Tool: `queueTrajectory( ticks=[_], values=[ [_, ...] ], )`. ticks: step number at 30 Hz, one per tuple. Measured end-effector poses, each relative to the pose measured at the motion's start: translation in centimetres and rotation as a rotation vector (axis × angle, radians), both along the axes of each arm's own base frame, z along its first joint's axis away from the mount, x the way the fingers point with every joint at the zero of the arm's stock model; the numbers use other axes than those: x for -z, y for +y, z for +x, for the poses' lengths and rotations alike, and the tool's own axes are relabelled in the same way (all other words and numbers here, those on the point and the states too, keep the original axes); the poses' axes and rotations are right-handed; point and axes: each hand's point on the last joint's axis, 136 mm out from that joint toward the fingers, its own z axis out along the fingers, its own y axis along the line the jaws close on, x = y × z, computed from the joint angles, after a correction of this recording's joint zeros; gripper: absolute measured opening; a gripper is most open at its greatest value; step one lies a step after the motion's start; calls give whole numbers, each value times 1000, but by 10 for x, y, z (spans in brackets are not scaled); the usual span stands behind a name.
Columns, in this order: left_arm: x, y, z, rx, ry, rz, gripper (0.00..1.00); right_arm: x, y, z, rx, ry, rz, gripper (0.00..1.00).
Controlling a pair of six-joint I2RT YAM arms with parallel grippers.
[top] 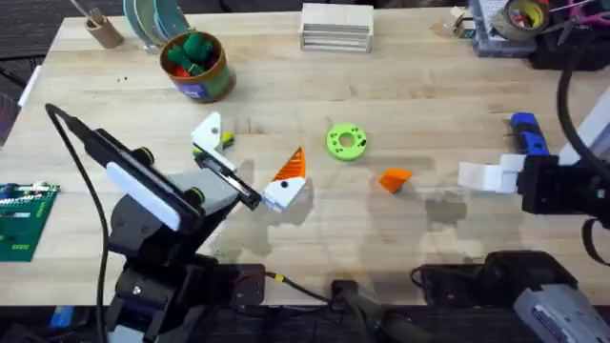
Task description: Pick up the gripper from the table and insert it into the empty holder that is missing its gripper. Then pick up a screw, insert it into the mounting hole, and use the screwdriver to tighten it. Finally, clean up the table by picking up the vegetable and placing it into the bucket.
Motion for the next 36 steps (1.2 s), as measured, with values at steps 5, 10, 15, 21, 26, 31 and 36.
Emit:
queueTrajectory(
  ticks=[5, 10, 15, 21, 26, 31, 36],
  values=[
    [0, -2, -1, 14, 1, -1, 994, 0, 0, 0, 0, 0, 0, 993],
    [-1, -20, -17, 152, 2, -8, 993, 0, 0, 0, 0, 0, 0, 990],
    [-1, -41, -42, 342, 37, -44, 992, 0, 0, 0, 0, 0, 0, 992],
    [0, -49, -56, 424, 170, -158, 993, 0, 0, 0, 0, 0, 0, 992],
    [0, -53, -62, 463, 247, -218, 993, 0, 0, 0, 0, 0, 0, 992],
    [1, -57, -71, 512, 283, -234, 992, 0, 0, 0, 0, 0, 0, 991],
    [3, -59, -77, 545, 310, -239, 993, 0, 0, 0, 0, 0, 0, 991]
  ],
)
